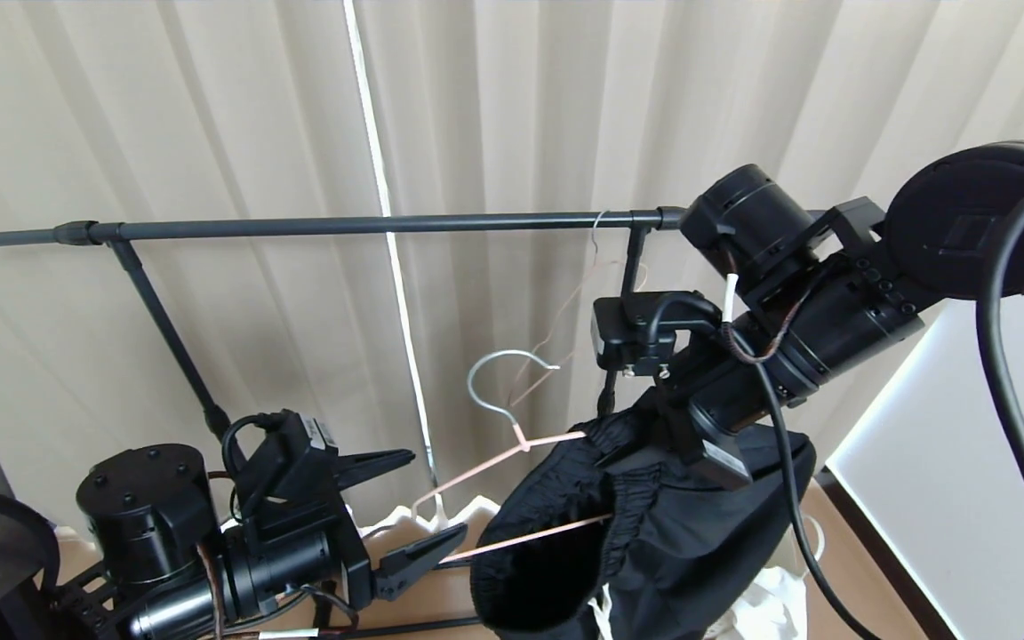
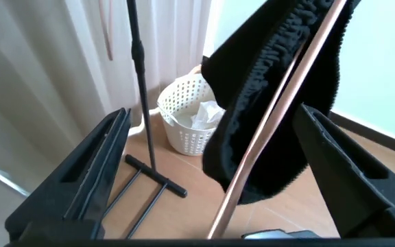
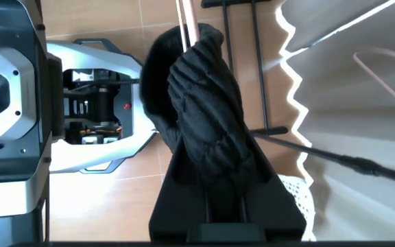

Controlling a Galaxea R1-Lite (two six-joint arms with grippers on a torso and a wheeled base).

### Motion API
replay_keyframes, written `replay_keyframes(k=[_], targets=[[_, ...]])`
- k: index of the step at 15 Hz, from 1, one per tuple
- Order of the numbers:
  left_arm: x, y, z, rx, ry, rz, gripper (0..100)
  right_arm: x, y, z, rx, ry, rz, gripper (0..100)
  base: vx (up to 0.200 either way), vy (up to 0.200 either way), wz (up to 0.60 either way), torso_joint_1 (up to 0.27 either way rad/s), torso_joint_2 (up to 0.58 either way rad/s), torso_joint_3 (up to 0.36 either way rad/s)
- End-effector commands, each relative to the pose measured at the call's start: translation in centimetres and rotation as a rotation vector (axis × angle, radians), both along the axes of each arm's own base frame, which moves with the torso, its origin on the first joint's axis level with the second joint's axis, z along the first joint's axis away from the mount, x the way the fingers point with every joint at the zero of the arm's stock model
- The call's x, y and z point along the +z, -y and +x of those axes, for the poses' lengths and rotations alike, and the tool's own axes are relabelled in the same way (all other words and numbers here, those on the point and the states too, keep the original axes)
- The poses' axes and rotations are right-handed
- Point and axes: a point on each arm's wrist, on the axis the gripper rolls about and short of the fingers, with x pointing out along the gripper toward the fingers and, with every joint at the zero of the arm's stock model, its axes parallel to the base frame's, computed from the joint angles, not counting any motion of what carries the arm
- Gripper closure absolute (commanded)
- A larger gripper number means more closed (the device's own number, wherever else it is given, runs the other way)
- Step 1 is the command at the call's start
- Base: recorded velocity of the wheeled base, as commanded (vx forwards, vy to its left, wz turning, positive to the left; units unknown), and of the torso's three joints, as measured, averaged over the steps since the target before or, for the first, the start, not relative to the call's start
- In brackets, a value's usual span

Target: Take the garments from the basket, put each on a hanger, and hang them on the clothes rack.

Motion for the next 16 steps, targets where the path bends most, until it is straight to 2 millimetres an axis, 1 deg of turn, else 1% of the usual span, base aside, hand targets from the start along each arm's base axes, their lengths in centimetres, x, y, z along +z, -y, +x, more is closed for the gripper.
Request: replay_keyframes(k=[1, 2, 3, 5, 8, 9, 10, 13, 15, 16], targets=[[0.2, -0.7, 0.5, 0.011, -0.003, -0.018, 0, 0.5, 1.3, -0.5, -0.023, 0.004, 0.005, 100, 0.000, 0.000, 0.00, 0.000, 0.00, 0.000], [0.2, -0.7, 0.5, 0.011, -0.003, -0.018, 0, 0.5, 1.3, -0.5, -0.023, 0.004, 0.005, 100, 0.000, 0.000, 0.00, 0.000, 0.00, 0.000], [0.5, -1.2, 0.9, 0.007, -0.044, -0.072, 0, 0.0, 1.8, -0.5, -0.039, 0.009, 0.005, 100, 0.000, 0.000, 0.00, 0.000, 0.00, 0.000], [0.8, -2.1, 1.4, -0.012, -0.094, -0.127, 0, -0.9, 2.1, 0.2, -0.061, 0.041, 0.023, 100, 0.000, 0.000, 0.00, 0.000, 0.00, 0.000], [1.1, -3.4, 2.5, 0.013, -0.114, -0.170, 0, -1.2, 2.8, 0.9, -0.087, 0.067, 0.042, 100, 0.000, 0.000, 0.00, 0.000, 0.00, 0.000], [1.3, -3.9, 2.9, 0.037, -0.121, -0.188, 0, -1.3, 3.2, 1.0, -0.102, 0.066, 0.041, 100, 0.000, 0.000, 0.00, 0.000, 0.00, 0.000], [1.6, -4.4, 3.5, 0.060, -0.131, -0.217, 0, -1.5, 4.2, 1.1, -0.128, 0.076, 0.049, 100, 0.000, 0.000, 0.00, 0.000, 0.00, 0.000], [1.8, -4.4, 3.7, 0.062, -0.173, -0.258, 0, -2.8, 6.0, 1.2, -0.204, 0.145, 0.107, 100, 0.000, 0.000, 0.00, 0.000, 0.00, 0.000], [1.8, -4.0, 3.7, 0.052, -0.188, -0.271, 0, -3.3, 6.5, 0.7, -0.244, 0.156, 0.143, 100, 0.000, 0.000, 0.00, 0.000, 0.00, 0.000], [2.1, -3.3, 3.5, 0.027, -0.198, -0.285, 0, -3.5, 6.7, 0.0, -0.287, 0.160, 0.186, 100, 0.000, 0.000, 0.00, 0.000, 0.00, 0.000]])
